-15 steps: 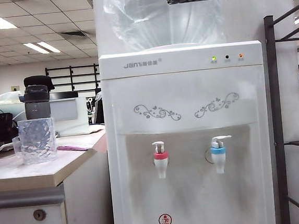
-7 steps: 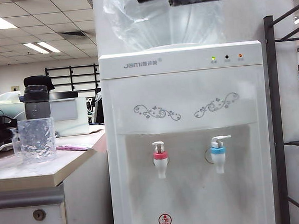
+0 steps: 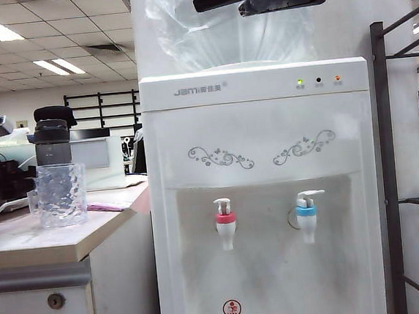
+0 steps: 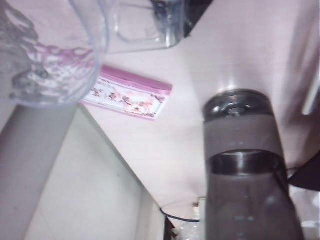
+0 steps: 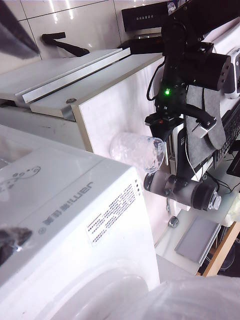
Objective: Pick up the plastic mug from the left desk, go to the hot water outlet of the water dispenser, press the vertical switch to get some water, then put the mug back on the desk.
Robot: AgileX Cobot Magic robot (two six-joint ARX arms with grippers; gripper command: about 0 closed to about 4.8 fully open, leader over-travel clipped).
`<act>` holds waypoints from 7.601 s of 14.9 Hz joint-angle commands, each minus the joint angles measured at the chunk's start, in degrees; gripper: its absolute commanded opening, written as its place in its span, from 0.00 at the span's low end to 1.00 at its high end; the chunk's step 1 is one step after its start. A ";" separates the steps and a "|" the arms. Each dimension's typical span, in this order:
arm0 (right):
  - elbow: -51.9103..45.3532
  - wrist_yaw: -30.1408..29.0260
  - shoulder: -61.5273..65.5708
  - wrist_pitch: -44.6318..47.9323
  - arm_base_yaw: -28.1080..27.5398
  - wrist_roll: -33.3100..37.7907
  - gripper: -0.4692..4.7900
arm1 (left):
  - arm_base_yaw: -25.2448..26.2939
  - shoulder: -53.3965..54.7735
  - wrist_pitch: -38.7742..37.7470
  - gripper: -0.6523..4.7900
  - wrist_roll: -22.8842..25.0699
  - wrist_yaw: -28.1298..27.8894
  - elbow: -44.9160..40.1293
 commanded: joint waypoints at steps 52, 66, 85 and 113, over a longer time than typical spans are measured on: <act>0.33 17.84 -16.28 -11.21 -1.38 2.45 0.93 | -56.33 -3.04 -20.11 0.11 -26.56 -54.82 -14.86; 0.13 12.87 -11.37 -18.67 -1.25 2.93 0.08 | -54.36 -2.38 -5.97 0.11 -29.75 -54.60 -14.86; 7.65 3.48 29.57 -1.16 -1.09 10.29 0.08 | -54.34 -2.38 -6.03 0.11 -29.73 -54.66 -14.88; 11.89 7.58 37.03 -11.39 -1.33 0.66 0.08 | -54.34 -2.38 -6.54 0.11 -28.89 -54.66 -14.88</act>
